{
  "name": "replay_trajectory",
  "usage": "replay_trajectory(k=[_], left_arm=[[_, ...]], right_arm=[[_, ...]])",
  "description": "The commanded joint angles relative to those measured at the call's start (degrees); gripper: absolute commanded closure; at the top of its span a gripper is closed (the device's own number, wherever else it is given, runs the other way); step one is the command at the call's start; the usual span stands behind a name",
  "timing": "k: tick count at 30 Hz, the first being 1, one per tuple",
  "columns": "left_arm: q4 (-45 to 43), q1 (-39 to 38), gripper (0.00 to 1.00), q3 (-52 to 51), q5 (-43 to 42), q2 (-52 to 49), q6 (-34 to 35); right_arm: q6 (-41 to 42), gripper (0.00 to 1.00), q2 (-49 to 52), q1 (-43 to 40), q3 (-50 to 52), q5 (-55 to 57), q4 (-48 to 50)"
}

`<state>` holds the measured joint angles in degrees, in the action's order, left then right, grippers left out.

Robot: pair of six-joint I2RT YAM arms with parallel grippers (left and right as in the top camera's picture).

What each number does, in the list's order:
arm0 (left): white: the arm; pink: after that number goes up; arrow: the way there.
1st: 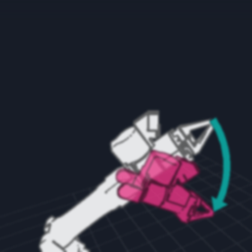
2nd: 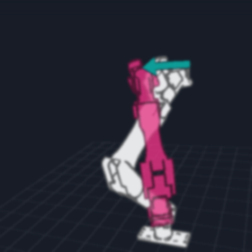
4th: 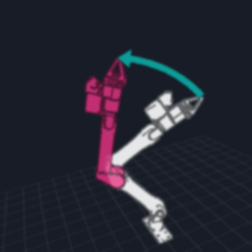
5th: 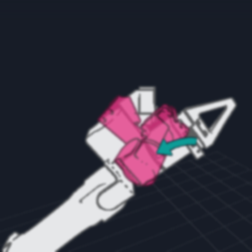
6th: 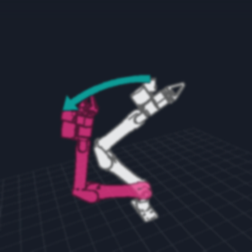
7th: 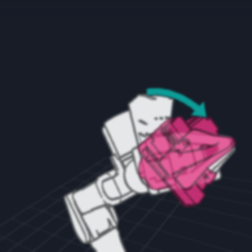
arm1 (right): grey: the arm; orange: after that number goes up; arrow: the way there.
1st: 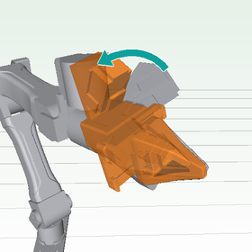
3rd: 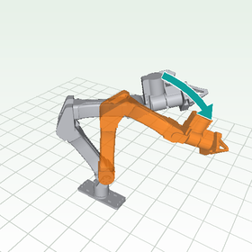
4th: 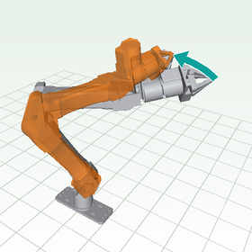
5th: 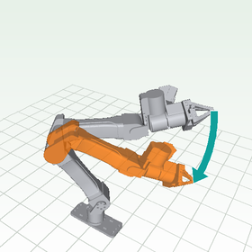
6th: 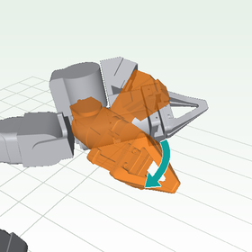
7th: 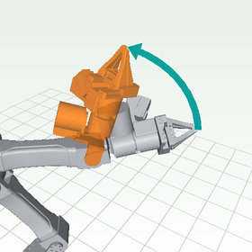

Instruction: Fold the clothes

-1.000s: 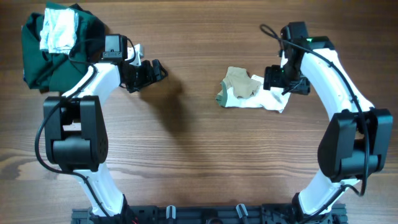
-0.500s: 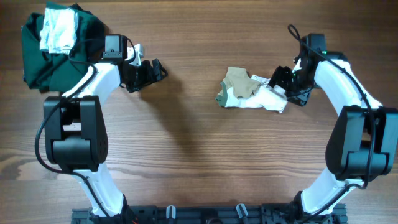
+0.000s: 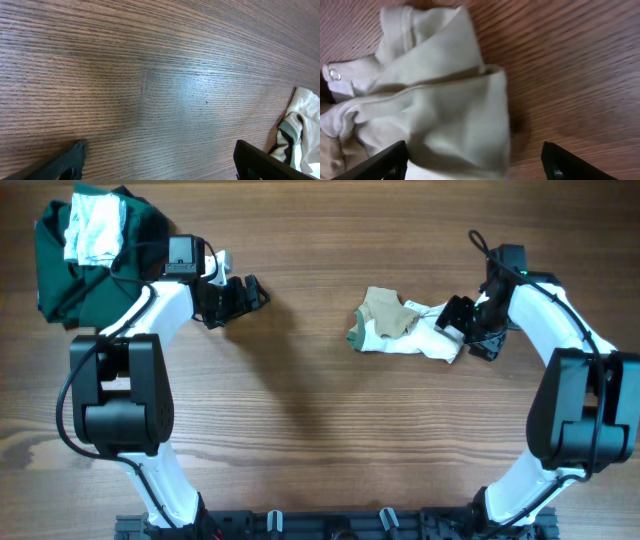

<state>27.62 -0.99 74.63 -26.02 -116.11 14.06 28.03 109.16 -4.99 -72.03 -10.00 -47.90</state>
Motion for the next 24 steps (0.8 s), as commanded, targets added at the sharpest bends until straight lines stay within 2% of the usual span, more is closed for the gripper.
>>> replay_trajectory(k=[1, 8, 19, 24], left_arm=[[0.4, 0.5, 0.04, -1.6, 1.9, -0.5, -0.3], [0.3, 0.5, 0.04, -1.6, 1.8, -0.5, -0.3], [0.2, 0.5, 0.04, -1.6, 1.9, -0.5, -0.3], [0.3, 0.5, 0.04, -1.6, 1.9, -0.5, -0.3]], right_arm=[[-2.0, 0.14, -0.7, -0.7, 0.4, 0.5, -0.3], [-2.3, 0.14, -0.1, -0.5, 0.5, -5.3, 2.9], [-0.9, 0.15, 2.4, -0.4, 0.6, -5.6, 3.7], [-0.9, 0.16, 2.5, -0.4, 3.2, -8.1, 7.3]])
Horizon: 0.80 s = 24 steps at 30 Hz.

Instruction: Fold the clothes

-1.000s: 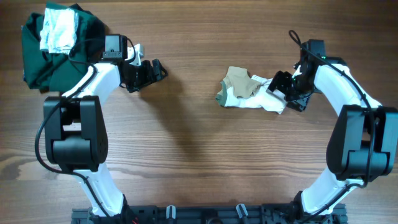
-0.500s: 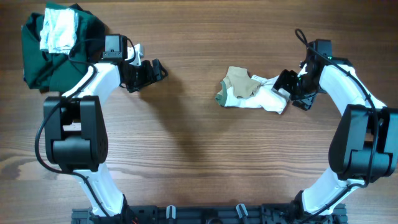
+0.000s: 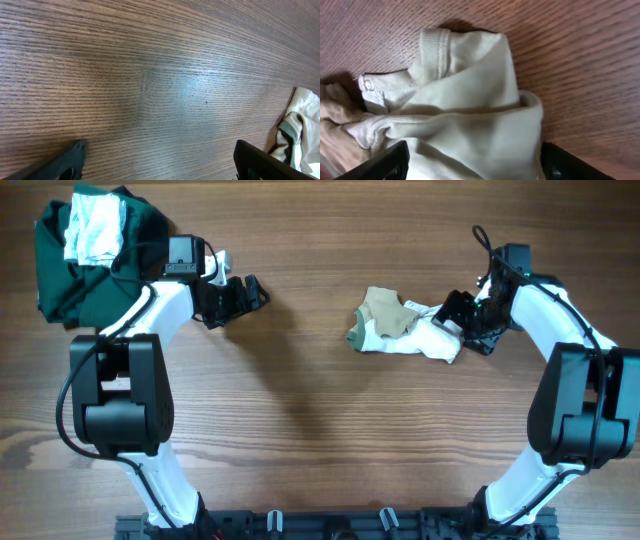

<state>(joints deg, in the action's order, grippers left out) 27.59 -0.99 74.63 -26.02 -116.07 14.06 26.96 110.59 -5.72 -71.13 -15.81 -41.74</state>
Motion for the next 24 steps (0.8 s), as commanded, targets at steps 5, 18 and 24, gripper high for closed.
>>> replay_trajectory(k=[5, 18, 24], left_arm=[[0.3, 0.5, 0.04, -1.6, 1.9, -0.5, -0.3], [0.3, 0.5, 0.04, -1.6, 1.9, -0.5, -0.4], [0.3, 0.5, 0.04, -1.6, 1.9, -0.5, -0.4]], right_arm=[[0.0, 0.21, 1.1, 0.3, 4.0, -2.8, 3.1], [1.5, 0.96, 1.1, -0.2, 2.6, 3.3, 1.2], [-3.1, 0.95, 1.0, -0.7, -6.1, 13.6, -9.1]])
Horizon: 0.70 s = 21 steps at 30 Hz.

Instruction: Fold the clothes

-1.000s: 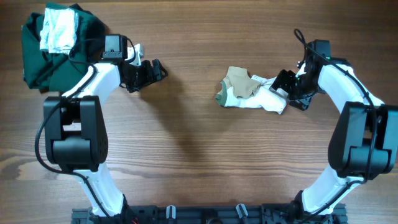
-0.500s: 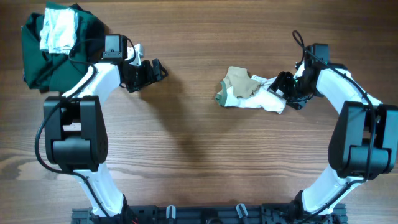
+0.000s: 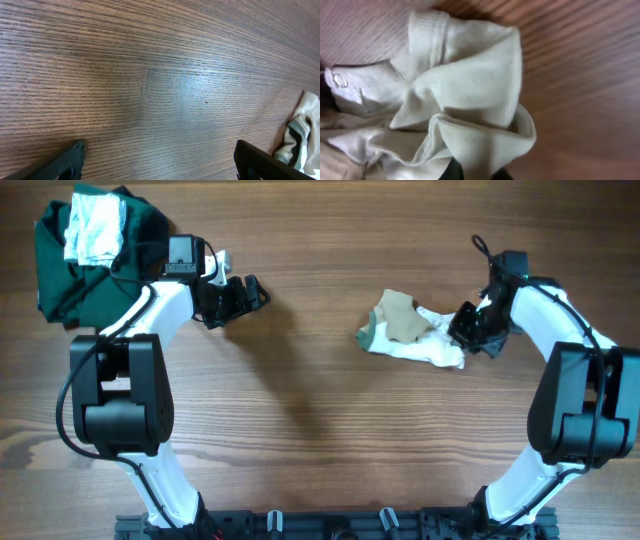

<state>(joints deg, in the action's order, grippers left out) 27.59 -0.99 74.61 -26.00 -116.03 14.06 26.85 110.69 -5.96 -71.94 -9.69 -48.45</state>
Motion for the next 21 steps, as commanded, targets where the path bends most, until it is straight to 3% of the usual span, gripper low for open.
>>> replay_trajectory(k=[1, 7, 21], left_arm=[[0.3, 0.5, 0.04, -1.6, 1.9, -0.6, -0.3], [0.3, 0.5, 0.04, -1.6, 1.8, -0.6, -0.3], [0.3, 0.5, 0.04, -1.6, 1.8, -0.6, -0.3]], right_arm=[[-3.1, 0.96, 0.9, -0.4, -7.3, 8.6, -4.2], [-7.4, 0.96, 0.9, 1.6, -14.7, 9.1, -9.6], [-5.8, 0.94, 1.0, 19.0, -14.7, 10.4, -4.3]])
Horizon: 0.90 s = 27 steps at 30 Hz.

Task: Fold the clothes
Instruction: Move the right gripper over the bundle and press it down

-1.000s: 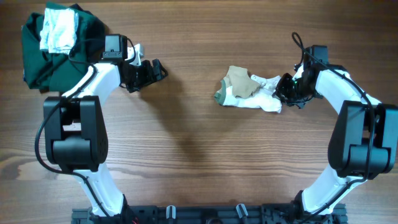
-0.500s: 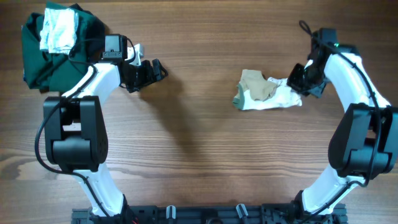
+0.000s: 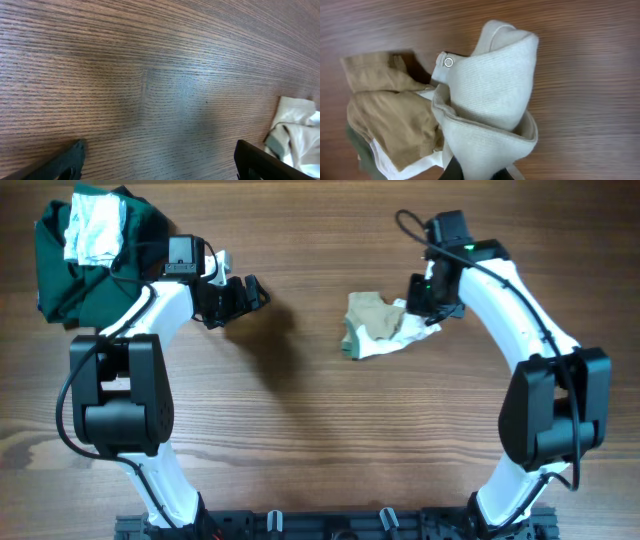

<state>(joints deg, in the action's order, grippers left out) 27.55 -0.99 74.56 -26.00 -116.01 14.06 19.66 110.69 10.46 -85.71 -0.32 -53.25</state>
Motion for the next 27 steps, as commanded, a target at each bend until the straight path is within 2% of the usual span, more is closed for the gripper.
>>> replay_trajectory(k=[1, 9, 16, 27], left_arm=[[0.3, 0.5, 0.04, -1.6, 1.8, -0.6, -0.3], [0.3, 0.5, 0.04, -1.6, 1.8, -0.6, -0.3], [0.3, 0.5, 0.04, -1.6, 1.9, -0.6, -0.3], [0.3, 0.5, 0.04, -1.6, 1.8, -0.6, -0.3]], right_arm=[[1.5, 0.94, 1.0, 3.8, -1.0, 1.5, 0.6], [3.5, 0.96, 1.0, 7.2, -1.0, 9.8, -0.1], [3.8, 0.96, 1.0, 9.4, -1.9, 9.2, -0.1], [4.3, 0.94, 1.0, 18.6, -2.1, 5.9, 3.1]])
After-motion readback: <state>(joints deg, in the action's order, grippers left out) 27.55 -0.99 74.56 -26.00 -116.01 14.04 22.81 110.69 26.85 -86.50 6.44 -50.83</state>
